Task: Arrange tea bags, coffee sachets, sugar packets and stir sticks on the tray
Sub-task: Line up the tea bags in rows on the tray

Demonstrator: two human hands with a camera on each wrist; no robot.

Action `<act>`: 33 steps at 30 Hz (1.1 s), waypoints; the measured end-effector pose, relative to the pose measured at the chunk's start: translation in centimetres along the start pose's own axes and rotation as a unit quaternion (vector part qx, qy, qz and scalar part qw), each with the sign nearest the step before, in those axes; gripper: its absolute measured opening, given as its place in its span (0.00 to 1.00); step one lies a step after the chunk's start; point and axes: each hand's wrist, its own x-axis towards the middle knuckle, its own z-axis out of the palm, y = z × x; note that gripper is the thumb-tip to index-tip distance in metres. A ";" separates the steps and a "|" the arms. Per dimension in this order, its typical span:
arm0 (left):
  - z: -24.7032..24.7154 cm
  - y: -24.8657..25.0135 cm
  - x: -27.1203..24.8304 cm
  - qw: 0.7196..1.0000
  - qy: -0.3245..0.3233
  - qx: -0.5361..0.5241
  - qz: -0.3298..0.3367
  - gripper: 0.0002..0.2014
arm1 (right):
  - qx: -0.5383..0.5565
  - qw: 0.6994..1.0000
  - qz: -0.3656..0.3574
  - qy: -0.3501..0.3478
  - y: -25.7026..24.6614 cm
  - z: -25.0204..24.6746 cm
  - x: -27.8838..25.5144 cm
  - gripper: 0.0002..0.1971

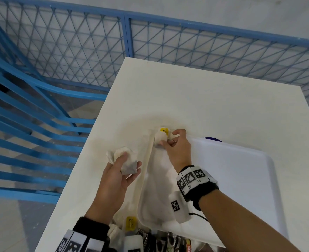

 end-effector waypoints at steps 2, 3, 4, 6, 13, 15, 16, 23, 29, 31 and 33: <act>0.1 0.1 0.0 1.000 0.000 -0.005 -0.003 0.16 | 0.002 1.000 0.000 0.006 0.0 -0.2 -0.1 0.19; 0.2 0.1 0.1 1.000 -0.003 -0.010 -0.005 0.16 | 0.002 1.000 -0.002 0.010 0.0 -0.3 -0.2 0.18; 0.2 0.1 0.1 1.000 -0.008 -0.016 -0.006 0.15 | 0.002 1.000 -0.007 0.015 -0.1 -0.4 -0.3 0.18; 0.5 0.1 0.1 1.000 -0.018 -0.023 -0.008 0.16 | 0.000 1.000 -0.019 0.019 -0.5 -0.6 -0.6 0.15; 1.3 -0.2 -0.1 0.999 -0.044 -0.002 0.015 0.10 | 0.098 0.979 -0.089 -0.152 -3.9 -1.5 -5.0 0.06; 1.4 -0.3 -0.2 0.997 -0.064 0.020 0.028 0.11 | 0.119 0.969 -0.083 -0.200 -4.2 -1.6 -6.5 0.07; 1.4 -0.4 -0.3 0.996 -0.073 0.028 0.033 0.12 | 0.123 0.967 -0.074 -0.209 -4.2 -1.5 -7.0 0.09; 1.4 -0.6 -0.7 0.995 -0.099 0.008 0.031 0.22 | 0.111 0.973 -0.032 -0.200 -3.8 -1.7 -7.6 0.10; 1.1 -0.3 -0.8 0.994 -0.110 -0.006 0.024 0.15 | 0.117 0.976 -0.023 -0.181 -3.5 -2.3 -7.7 0.06; 1.1 -0.3 -0.7 0.995 -0.096 -0.003 0.028 0.11 | 0.127 0.976 -0.010 -0.179 -3.4 -2.4 -7.7 0.05; 1.2 -0.2 -0.7 0.996 -0.083 -0.005 0.028 0.10 | 0.153 0.971 0.013 -0.181 -3.2 -2.6 -7.5 0.04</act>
